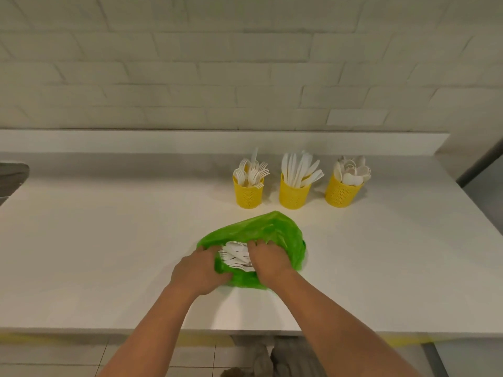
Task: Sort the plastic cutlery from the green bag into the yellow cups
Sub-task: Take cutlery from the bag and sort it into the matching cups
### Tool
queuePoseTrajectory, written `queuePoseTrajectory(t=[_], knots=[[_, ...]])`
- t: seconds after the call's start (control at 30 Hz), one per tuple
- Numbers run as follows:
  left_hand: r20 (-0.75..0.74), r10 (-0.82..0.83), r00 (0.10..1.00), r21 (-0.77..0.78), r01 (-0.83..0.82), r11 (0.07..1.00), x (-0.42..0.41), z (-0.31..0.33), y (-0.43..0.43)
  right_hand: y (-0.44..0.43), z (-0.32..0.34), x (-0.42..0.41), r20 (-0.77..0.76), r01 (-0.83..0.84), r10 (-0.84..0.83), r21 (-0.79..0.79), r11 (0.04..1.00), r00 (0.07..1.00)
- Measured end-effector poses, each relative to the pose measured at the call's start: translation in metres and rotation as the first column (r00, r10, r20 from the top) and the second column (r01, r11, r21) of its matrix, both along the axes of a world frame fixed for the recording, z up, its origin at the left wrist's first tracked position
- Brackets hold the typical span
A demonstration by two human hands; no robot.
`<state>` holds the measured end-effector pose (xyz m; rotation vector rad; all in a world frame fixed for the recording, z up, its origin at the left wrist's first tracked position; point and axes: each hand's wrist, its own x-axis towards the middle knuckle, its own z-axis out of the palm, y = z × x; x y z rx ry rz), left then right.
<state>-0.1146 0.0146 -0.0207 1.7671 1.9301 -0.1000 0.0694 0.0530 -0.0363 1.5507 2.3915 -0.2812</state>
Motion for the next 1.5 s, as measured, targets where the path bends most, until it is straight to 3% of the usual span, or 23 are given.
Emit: queuePoseTrajectory(t=[0.13,0.23,0.4,0.6,0.7,0.8,0.9,1.0,1.1,1.23,1.3,1.4,1.5], knots=[[0.079,0.068,0.995,-0.075,-0.062,0.995,-0.006,-0.002,0.003,0.003,0.000,0.004,0.018,-0.006,0.005,0.008,1.000,1.000],[0.043,0.070,0.997,-0.065,-0.067,0.996,-0.004,0.002,0.007,0.008,-0.003,0.007,0.039,-0.039,0.038,0.018,0.999,0.999],[-0.180,-0.050,0.982,0.077,0.065,0.995,0.010,-0.001,0.020,0.012,-0.012,0.014,0.103,-0.089,0.082,0.057,0.994,0.991],[-0.260,-0.122,0.958,0.170,0.170,0.971,0.010,-0.005,0.030,0.017,-0.018,0.012,0.140,-0.101,0.091,0.067,0.993,0.986],[-0.275,-0.140,0.951,0.305,0.225,0.926,0.005,-0.005,0.028,0.016,-0.016,0.011,0.088,-0.107,0.101,0.066,0.992,0.991],[-0.303,-0.210,0.930,0.487,0.341,0.804,0.005,-0.008,0.022,0.020,-0.015,0.019,-0.084,-0.053,0.051,-0.022,0.998,0.995],[-0.356,-0.353,0.865,0.463,0.492,0.738,0.014,-0.019,0.018,0.029,-0.007,0.024,-0.152,-0.023,0.003,-0.135,0.991,0.988],[-0.285,-0.389,0.876,0.350,0.473,0.809,0.022,-0.025,0.016,0.031,0.002,0.027,-0.256,-0.011,-0.059,-0.266,0.964,0.965],[-0.258,-0.396,0.881,0.352,0.468,0.811,0.024,-0.016,0.015,0.033,0.025,0.034,-0.273,0.020,-0.147,-0.421,0.907,0.951],[-0.214,-0.302,0.929,0.234,0.349,0.908,0.032,-0.004,0.020,0.030,0.056,0.029,-0.289,0.046,-0.271,-0.601,0.798,0.918],[-0.210,-0.296,0.932,0.211,0.339,0.917,0.036,-0.005,0.021,0.022,0.053,0.019,-0.243,0.074,-0.253,-0.569,0.819,0.936],[-0.142,-0.266,0.953,0.242,0.294,0.925,0.038,-0.013,0.019,0.011,0.023,0.003,-0.152,0.155,-0.205,-0.290,0.944,0.967],[0.003,-0.169,0.986,0.301,0.160,0.940,0.034,-0.018,0.012,0.008,0.005,-0.006,-0.104,0.195,-0.212,-0.153,0.969,0.972]])
